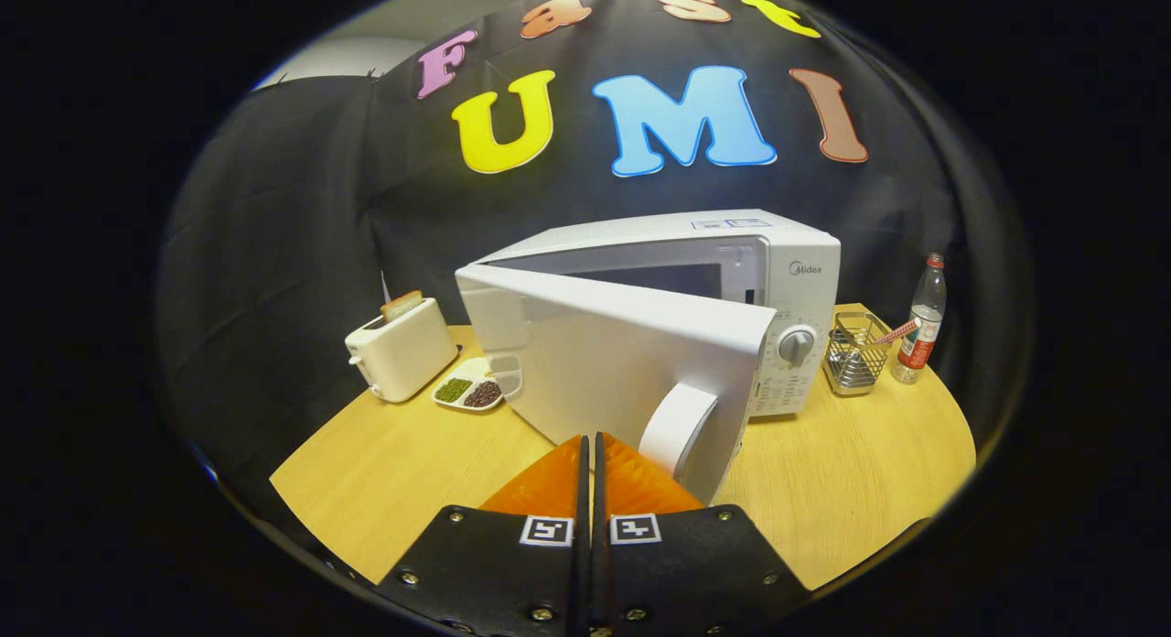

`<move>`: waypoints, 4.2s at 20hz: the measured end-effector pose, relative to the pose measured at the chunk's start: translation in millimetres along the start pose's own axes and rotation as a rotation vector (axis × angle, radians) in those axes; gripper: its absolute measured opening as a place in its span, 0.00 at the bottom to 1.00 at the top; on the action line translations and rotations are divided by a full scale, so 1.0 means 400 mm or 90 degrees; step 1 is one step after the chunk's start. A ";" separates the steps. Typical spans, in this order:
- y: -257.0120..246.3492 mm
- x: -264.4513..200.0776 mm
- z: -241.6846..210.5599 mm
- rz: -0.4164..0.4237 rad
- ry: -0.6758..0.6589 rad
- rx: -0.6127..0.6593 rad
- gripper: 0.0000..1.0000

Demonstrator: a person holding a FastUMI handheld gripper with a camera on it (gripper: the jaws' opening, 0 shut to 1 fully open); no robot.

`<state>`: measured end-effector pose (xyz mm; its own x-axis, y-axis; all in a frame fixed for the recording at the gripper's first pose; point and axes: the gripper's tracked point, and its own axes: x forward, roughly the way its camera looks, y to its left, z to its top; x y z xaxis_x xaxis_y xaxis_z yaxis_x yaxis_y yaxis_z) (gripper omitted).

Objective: Open the microwave, put the food inside, and close the microwave door.

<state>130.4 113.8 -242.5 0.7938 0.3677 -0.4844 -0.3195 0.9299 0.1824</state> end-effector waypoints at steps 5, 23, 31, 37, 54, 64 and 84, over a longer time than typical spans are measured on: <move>-0.087 0.047 0.043 -0.028 -0.013 0.012 0.01; -0.221 0.251 0.160 -0.110 -0.042 0.029 0.01; -0.224 0.246 0.167 -0.134 -0.036 0.042 0.02; -0.186 0.114 0.242 -0.141 -0.104 0.002 0.02; -0.017 -0.334 0.276 -0.158 -0.233 -0.074 0.02; 0.068 -0.417 0.249 -0.162 -0.268 -0.084 0.99; 0.127 -0.458 0.303 -0.154 -0.316 -0.107 0.97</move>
<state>31.3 94.7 -40.8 0.9894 0.1423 -0.0281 -0.1433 0.9888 -0.0412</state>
